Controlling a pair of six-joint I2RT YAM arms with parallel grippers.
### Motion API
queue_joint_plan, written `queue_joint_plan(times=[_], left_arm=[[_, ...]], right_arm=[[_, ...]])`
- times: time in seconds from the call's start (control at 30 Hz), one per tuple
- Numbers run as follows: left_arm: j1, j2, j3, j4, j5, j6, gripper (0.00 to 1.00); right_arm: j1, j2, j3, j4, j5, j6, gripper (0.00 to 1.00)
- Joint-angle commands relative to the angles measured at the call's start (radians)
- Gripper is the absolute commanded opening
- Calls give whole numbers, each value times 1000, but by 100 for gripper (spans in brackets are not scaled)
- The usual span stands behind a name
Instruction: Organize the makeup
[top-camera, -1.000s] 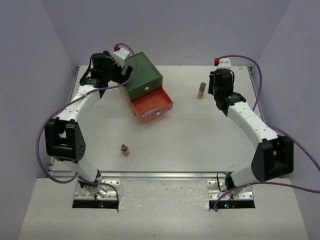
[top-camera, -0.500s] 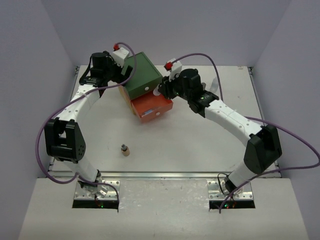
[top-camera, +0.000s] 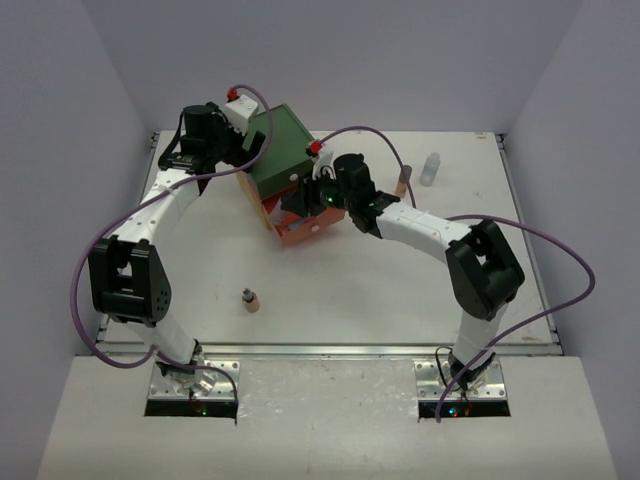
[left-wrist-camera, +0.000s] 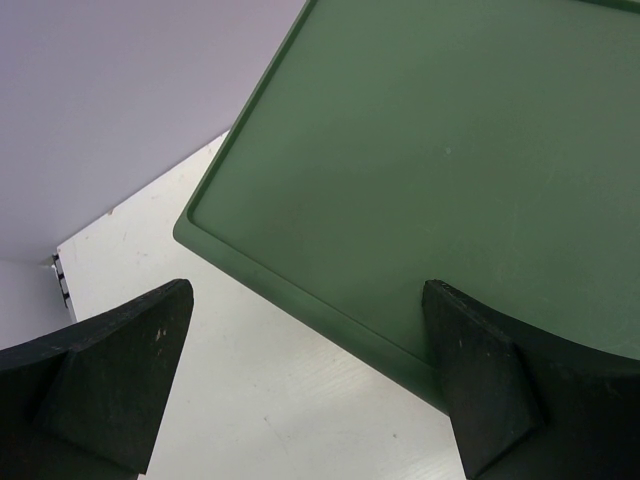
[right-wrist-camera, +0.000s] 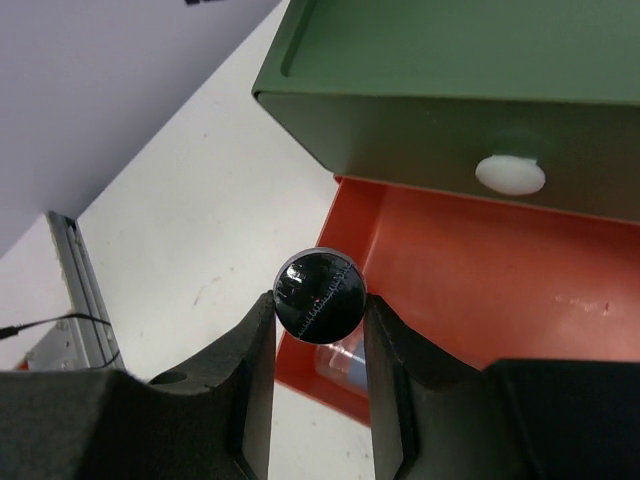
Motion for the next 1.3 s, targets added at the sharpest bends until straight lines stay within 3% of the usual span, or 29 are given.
queue_joint_plan(times=[0.0,0.17,0.53,0.7,0.77,0.9,1.27], left_arm=[[-4,17,-19,-79,-13,5,100],[-6,19,-28,-68,-24,16,100],[-4,22,-40,-50,-33,27,100],[-4,25,-45,-48,-30,25,100],[-4,21,-51,-48,-36,27,100],[-6,12,-56,-47,-36,30,100],[-4,6,-52,-47,-33,32,100]], right_arm=[[4,37,0,132,6,71,7],[4,79,20,103,44,73,14],[4,87,5,52,157,71,14],[4,103,35,17,147,70,25],[4,97,32,-6,177,74,40],[4,81,37,-60,267,64,50],[4,51,204,-262,359,-155,57]])
